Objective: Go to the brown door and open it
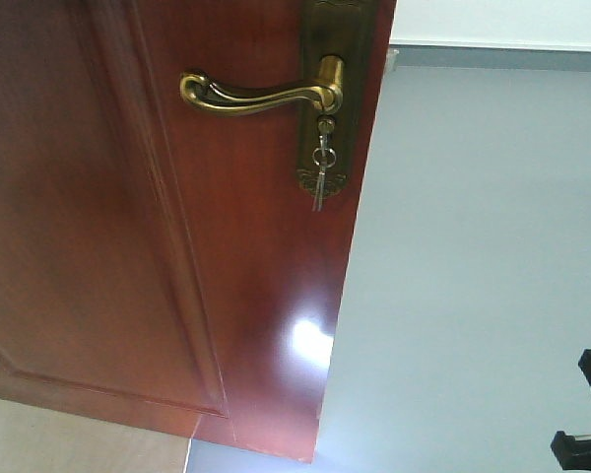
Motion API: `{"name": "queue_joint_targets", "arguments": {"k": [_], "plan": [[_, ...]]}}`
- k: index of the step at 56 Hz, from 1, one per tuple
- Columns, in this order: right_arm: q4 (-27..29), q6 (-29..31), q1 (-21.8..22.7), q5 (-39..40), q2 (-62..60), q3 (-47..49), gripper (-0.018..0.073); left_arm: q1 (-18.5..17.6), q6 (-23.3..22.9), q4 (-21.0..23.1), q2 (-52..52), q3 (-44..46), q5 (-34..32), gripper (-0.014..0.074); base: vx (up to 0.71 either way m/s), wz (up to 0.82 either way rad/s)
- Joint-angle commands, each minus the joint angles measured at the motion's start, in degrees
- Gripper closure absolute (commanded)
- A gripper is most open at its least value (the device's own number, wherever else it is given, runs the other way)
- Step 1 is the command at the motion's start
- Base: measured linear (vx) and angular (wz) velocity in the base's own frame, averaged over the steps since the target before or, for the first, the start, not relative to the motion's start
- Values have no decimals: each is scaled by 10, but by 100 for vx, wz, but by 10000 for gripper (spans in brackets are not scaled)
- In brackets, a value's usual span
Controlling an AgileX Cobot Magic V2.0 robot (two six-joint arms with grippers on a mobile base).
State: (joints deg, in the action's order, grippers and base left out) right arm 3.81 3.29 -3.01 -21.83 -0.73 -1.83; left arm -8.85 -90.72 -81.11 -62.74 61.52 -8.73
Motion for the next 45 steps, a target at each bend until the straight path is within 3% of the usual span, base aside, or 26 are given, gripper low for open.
{"name": "queue_joint_targets", "arguments": {"k": [1,9,15,20,36,42,45], "plan": [[-2,4,-1,46,-3,-2,559,-2,0,10,8,19,6,450,0,0],[-2,4,-1,46,-3,-2,559,-2,43,18,8,19,9,450,0,0],[-2,4,-1,46,-3,-2,559,-2,148,88,8,19,9,450,0,0],[-2,4,-1,46,-3,-2,559,-2,261,183,8,19,11,450,0,0],[-2,4,-1,46,-3,-2,559,-2,778,629,8,19,13,450,0,0],[-2,4,-1,46,-3,-2,559,-2,900,760,8,19,12,450,0,0],[-2,4,-1,46,-3,-2,559,-2,946,803,8,19,12,450,0,0]]}}
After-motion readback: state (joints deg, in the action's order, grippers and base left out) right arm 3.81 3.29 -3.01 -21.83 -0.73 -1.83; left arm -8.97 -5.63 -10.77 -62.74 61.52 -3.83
